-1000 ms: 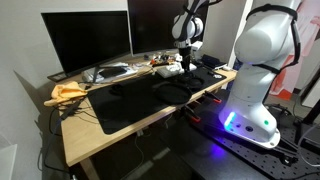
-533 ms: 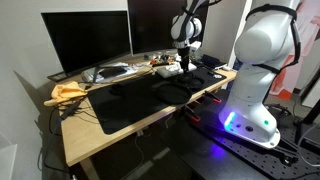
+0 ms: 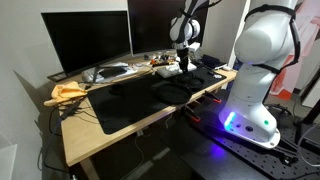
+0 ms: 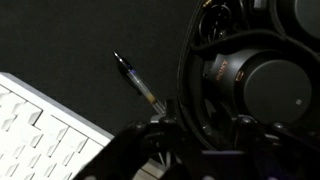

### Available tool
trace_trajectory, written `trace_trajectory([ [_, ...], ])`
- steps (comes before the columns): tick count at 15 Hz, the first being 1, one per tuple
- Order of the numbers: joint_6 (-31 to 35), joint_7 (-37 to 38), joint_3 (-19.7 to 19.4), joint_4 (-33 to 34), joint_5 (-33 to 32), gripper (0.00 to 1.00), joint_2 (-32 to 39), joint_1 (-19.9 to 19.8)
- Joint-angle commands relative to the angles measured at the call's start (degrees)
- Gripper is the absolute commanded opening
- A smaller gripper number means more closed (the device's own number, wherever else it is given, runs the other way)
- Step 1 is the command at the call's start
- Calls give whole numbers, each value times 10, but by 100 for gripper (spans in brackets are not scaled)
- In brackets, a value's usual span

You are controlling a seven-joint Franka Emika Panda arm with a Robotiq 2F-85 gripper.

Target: Move the headphones to the left

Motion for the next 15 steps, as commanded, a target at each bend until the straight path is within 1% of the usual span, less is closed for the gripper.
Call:
trace_trajectory([
  [1, 2, 24, 11, 4, -17, 47, 4, -4],
  [3, 3, 25, 12, 3, -19, 45, 2, -3],
  [5, 3, 28, 14, 4, -22, 39, 3, -2],
  [6, 3, 29, 14, 4, -25, 30, 4, -2],
  [7, 4, 32, 14, 3, -28, 29, 4, -1],
  [8, 4, 38, 14, 3, -35, 33, 4, 0],
  [9, 3, 43, 14, 3, -40, 32, 4, 0],
  [10, 3, 50, 14, 4, -45, 35, 5, 1],
  [11, 3, 53, 14, 4, -49, 36, 6, 1],
  [12, 3, 59, 13, 4, -54, 35, 7, 1],
  [13, 3, 62, 13, 4, -59, 31, 9, 2],
  [14, 3, 66, 13, 4, -62, 30, 11, 2],
  [15, 3, 70, 13, 4, -65, 24, 12, 3],
])
